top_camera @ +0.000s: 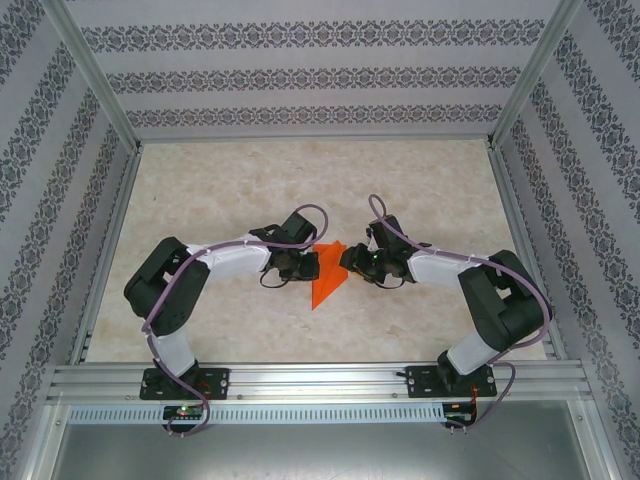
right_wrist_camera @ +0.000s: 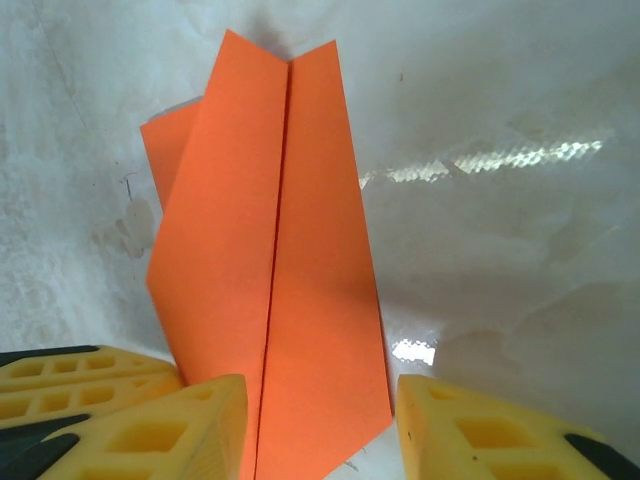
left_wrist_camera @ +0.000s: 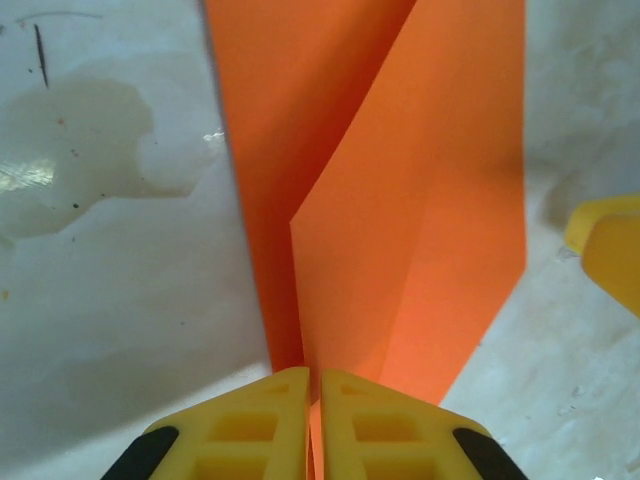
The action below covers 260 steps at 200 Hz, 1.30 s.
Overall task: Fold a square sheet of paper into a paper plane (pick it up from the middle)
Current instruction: Fourth fold the wing at the center of the table, then turn over the paper at the center of the table.
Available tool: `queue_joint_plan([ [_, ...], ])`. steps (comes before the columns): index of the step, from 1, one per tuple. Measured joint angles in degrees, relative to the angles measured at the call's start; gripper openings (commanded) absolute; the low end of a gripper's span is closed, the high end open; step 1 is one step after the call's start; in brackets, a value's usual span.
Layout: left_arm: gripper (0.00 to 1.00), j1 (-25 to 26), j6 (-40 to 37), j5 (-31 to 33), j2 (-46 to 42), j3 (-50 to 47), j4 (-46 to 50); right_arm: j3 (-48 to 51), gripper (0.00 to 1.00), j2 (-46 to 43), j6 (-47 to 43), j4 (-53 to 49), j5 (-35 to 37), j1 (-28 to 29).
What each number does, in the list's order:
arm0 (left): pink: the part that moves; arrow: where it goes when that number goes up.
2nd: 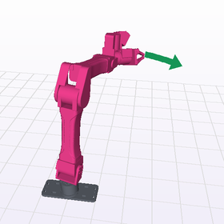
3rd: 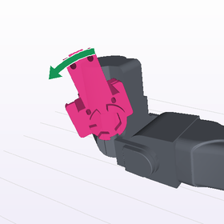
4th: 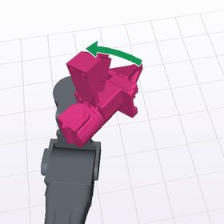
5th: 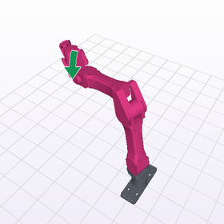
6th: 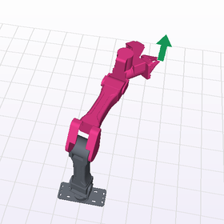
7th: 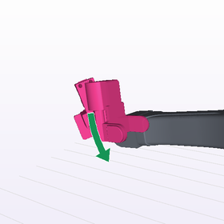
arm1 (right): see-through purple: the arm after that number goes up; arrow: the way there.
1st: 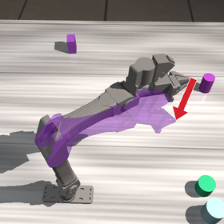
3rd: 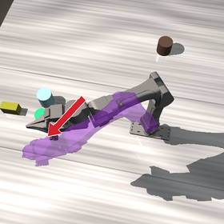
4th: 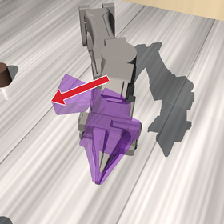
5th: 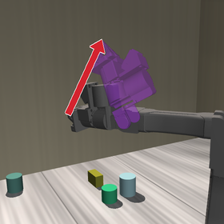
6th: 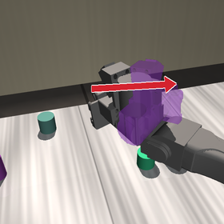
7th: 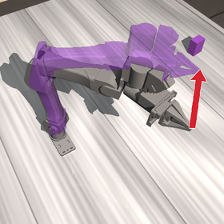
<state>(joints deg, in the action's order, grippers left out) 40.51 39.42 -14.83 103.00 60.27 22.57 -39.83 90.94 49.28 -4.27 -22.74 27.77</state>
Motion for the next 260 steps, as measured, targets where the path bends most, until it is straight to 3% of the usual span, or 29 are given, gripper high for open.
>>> queue_joint_plan([
  [164, 0.11, 0.0, -0.2, -0.3, 2.1, 0.2, 0.1, 0.3, 0.36, 2.4, 2.8, 2.9, -0.5, 1.5],
  [260, 0.1, -0.4, -0.2, -1.2, 2.2, 0.2, 0.1, 1.0, 0.39, 2.4, 3.8, 6.0, -1.9, 1.7],
])
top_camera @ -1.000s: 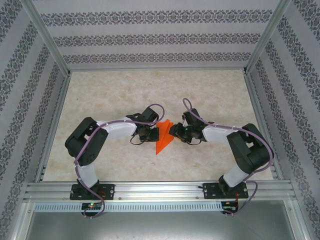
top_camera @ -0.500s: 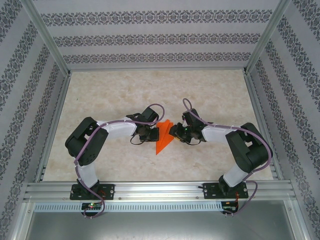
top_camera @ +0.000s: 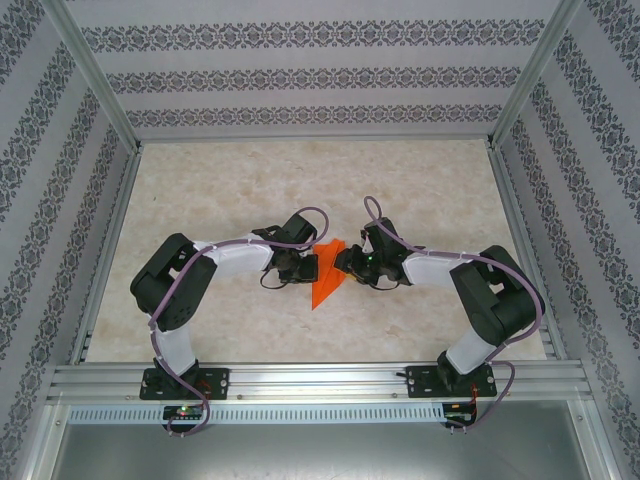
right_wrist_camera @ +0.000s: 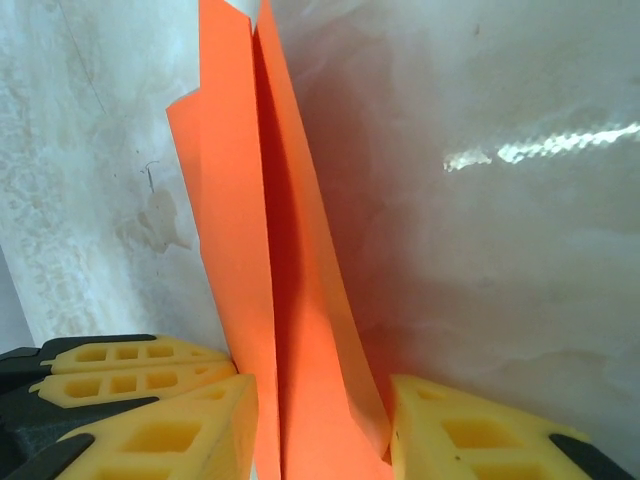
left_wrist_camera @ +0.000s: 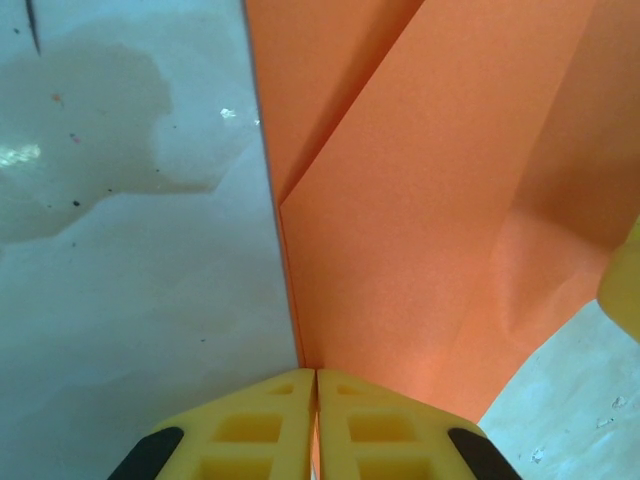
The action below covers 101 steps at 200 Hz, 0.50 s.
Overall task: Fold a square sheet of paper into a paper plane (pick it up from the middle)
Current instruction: Turn over the paper at the center of the table.
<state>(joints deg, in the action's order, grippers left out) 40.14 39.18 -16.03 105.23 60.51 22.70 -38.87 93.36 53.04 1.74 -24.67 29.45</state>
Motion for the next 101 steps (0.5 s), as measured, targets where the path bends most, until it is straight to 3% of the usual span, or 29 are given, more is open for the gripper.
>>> queue_joint_plan([
  [101, 0.1, 0.0, 0.0, -0.2, 0.0, 0.0, 0.0, 4.8, 0.39, -3.0, 2.6, 2.0, 1.0, -0.6],
])
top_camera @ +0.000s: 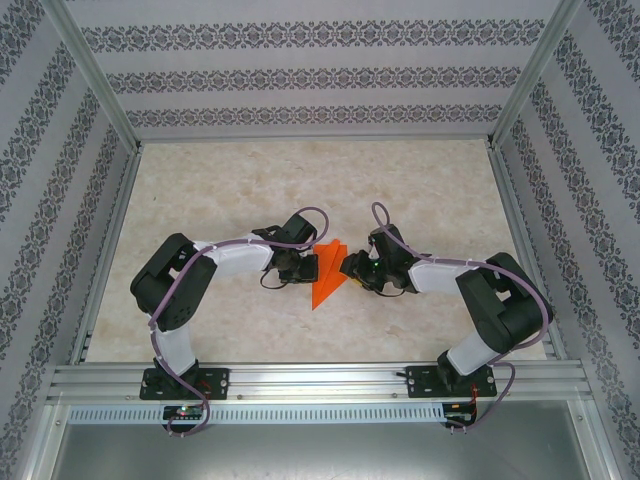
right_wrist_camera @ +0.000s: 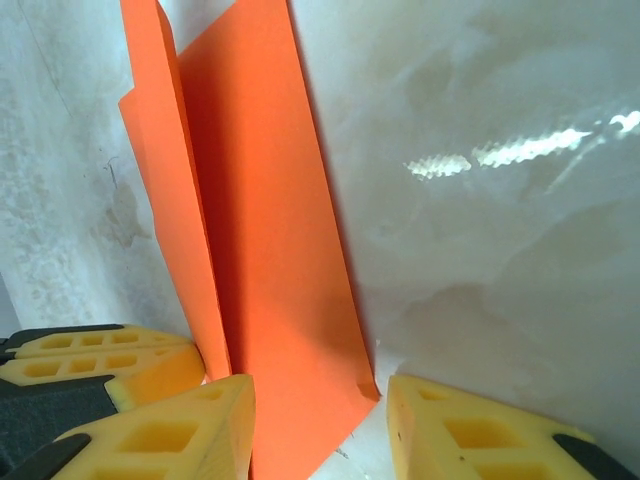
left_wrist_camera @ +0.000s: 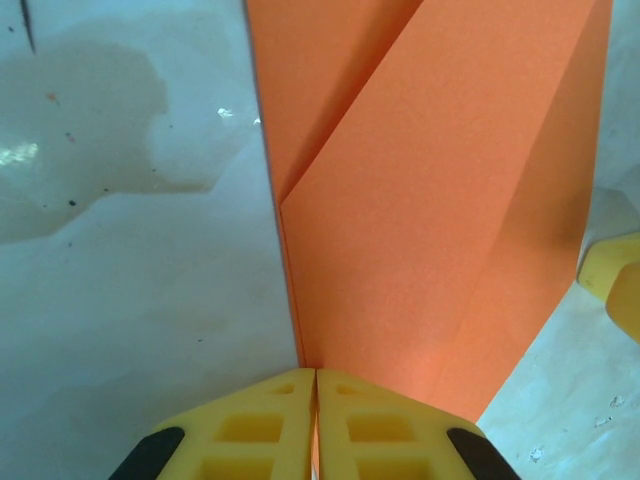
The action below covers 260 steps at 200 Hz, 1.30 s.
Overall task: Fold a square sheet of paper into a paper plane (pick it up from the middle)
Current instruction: Turn over the paper at the center of the table.
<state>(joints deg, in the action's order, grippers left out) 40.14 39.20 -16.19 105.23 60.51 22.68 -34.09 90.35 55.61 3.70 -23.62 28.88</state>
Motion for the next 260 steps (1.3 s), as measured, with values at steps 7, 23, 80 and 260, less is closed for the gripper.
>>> queue_joint_plan([
  [7, 0.1, 0.0, 0.0, 0.0, 0.0, 0.0, 0.0, 0.0, 0.39, 0.0, 0.3, 0.2, 0.0, 0.0],
  [23, 0.1, 0.0, 0.0, 0.0, 0.0, 0.0, 0.0, 0.0, 0.38, 0.2, 1.0, 0.8, 0.0, 0.5],
  [80, 0.1, 0.0, 0.1, -1.0, 0.0, 0.0, -0.1, 0.0, 0.37, 0.8, 2.9, 2.5, -0.5, 1.8],
  [260, 0.1, 0.0, 7.7, -6.0, -0.2, -3.8, -8.0, 2.1, 0.34, -0.6, 10.3, 12.2, 1.7, 4.1],
])
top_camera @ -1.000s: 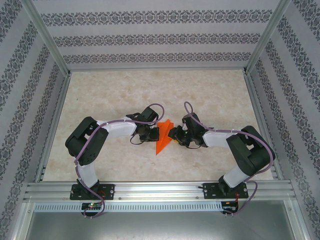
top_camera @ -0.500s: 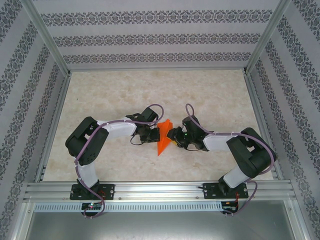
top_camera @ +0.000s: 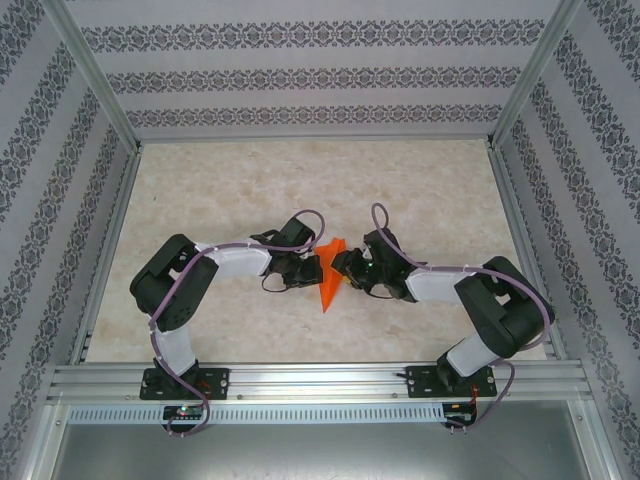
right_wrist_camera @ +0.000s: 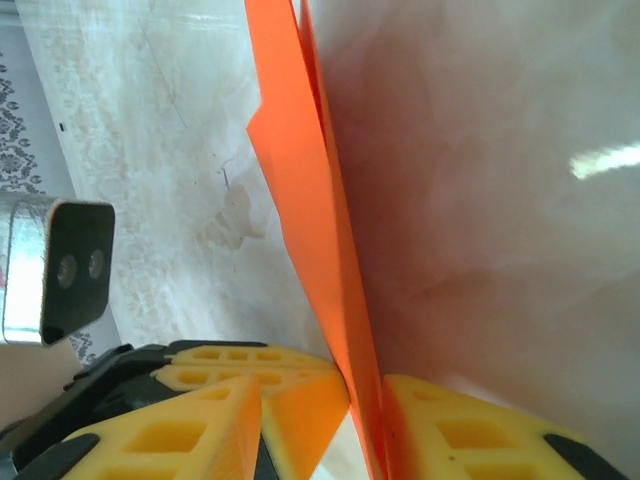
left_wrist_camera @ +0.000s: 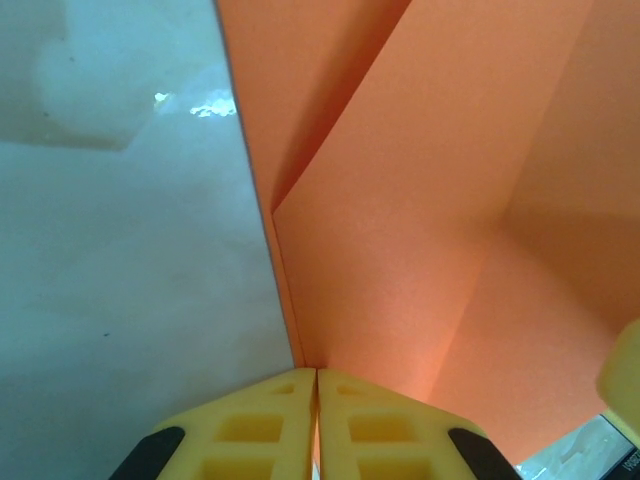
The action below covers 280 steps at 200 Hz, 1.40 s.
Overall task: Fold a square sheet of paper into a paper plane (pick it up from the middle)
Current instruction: Turn over the paper at the center of the table.
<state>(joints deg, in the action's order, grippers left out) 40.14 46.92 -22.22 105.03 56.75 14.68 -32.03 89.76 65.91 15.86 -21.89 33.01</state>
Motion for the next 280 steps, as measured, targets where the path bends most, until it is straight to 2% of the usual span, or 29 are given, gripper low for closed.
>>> queue_joint_plan([
  [36, 0.1, 0.0, 0.5, -0.2, 0.0, -0.3, -0.7, -3.8, 0.3, 2.2, -5.1, -2.5, 0.0, -0.2],
  [96, 0.1, 0.0, 1.6, -0.2, -0.1, -0.5, -1.2, -6.5, 0.33, 6.3, -11.5, -7.3, -0.7, -1.3],
  [133, 0.1, 0.0, 1.6, -0.2, -0.1, -0.5, -1.2, -6.9, 0.26, 6.7, -12.9, -8.2, -1.2, -1.3],
  [170, 0.1, 0.0, 1.6, -0.2, -0.1, -0.5, -1.2, -7.6, 0.25, 8.1, -13.6, -8.4, -2.4, -1.5],
  [185, 0.1, 0.0, 1.6, -0.2, -0.1, -0.5, -1.2, -7.9, 0.21, 8.3, -14.2, -8.8, -2.8, -1.7],
  [214, 0.11, 0.0, 1.6, -0.2, -0.1, -0.5, -1.2, -8.4, 0.2, 9.4, -15.1, -8.1, -4.2, -2.1],
  [280, 0.14, 0.0, 1.7, -0.2, -2.2, -1.4, -1.7, -8.4, 0.07, 8.9, -17.1, -8.2, -5.9, -2.8],
])
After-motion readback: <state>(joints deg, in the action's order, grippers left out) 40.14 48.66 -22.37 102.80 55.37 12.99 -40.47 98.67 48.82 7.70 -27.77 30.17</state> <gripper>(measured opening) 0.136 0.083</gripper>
